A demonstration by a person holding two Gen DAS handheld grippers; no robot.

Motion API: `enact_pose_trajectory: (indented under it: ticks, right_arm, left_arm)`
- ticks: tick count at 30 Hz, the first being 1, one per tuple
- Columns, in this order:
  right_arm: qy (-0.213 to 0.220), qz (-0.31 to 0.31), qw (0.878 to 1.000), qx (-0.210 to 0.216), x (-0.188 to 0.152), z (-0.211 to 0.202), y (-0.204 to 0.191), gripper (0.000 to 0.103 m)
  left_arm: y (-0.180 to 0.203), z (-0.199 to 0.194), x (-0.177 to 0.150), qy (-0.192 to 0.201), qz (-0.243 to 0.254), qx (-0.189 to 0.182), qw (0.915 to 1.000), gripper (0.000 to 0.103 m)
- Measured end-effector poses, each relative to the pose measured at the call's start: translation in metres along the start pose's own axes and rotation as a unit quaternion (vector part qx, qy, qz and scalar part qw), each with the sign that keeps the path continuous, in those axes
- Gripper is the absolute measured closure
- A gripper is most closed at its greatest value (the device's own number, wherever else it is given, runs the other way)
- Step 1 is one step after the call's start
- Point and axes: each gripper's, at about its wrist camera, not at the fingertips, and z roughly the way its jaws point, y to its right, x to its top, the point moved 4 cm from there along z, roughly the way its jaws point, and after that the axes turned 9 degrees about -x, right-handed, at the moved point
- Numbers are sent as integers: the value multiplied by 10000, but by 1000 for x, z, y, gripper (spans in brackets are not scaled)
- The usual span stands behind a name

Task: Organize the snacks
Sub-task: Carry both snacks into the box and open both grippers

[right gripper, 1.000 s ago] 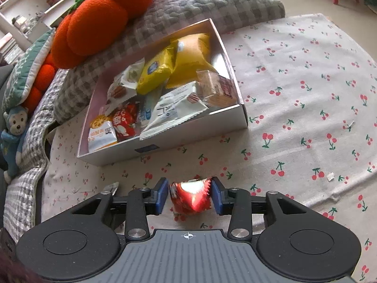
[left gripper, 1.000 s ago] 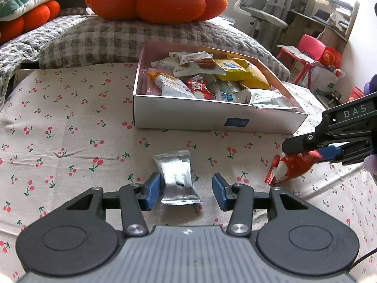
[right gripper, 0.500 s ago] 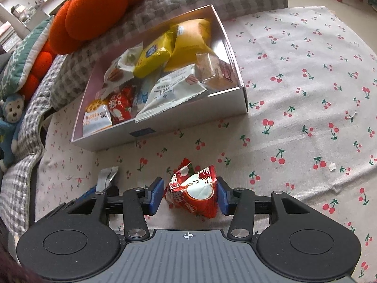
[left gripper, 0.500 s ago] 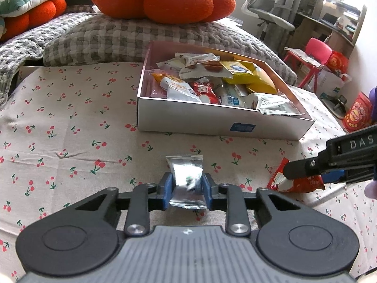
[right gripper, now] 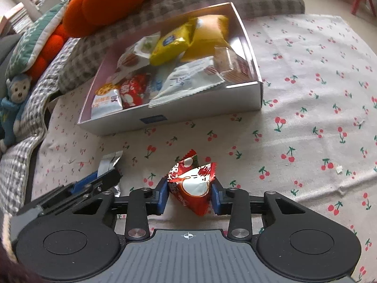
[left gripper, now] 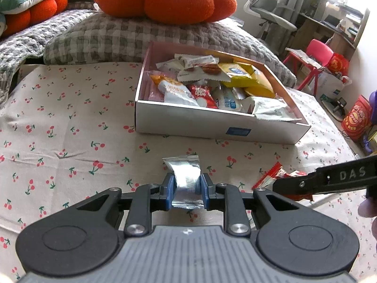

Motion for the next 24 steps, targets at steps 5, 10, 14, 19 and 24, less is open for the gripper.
enact_pose_trajectory:
  ticks: [5,10,14,19,24]
  right_arm:
    - [24,13,10000,91,2,-5,-1,69]
    - [125,106,9996,215,7,-16,0,69]
    - [235,215,9989,354,13,-26,1,69]
    - [412,318,9975,470,23,-37,2,69]
    - [658,385,9953,600,32,-45,2,69]
  left_arm:
    - [-3,-8,7,71,-108,-28,9999,82]
    - [-6,-19,14,206,-255,-72,9994,82]
    - [-6,-25,21,334,-335,-125,9988,82]
    - [-3,-30,29,468,-368,-153,9981,82]
    - [0,-32,38,602,-336,-141,9975,82]
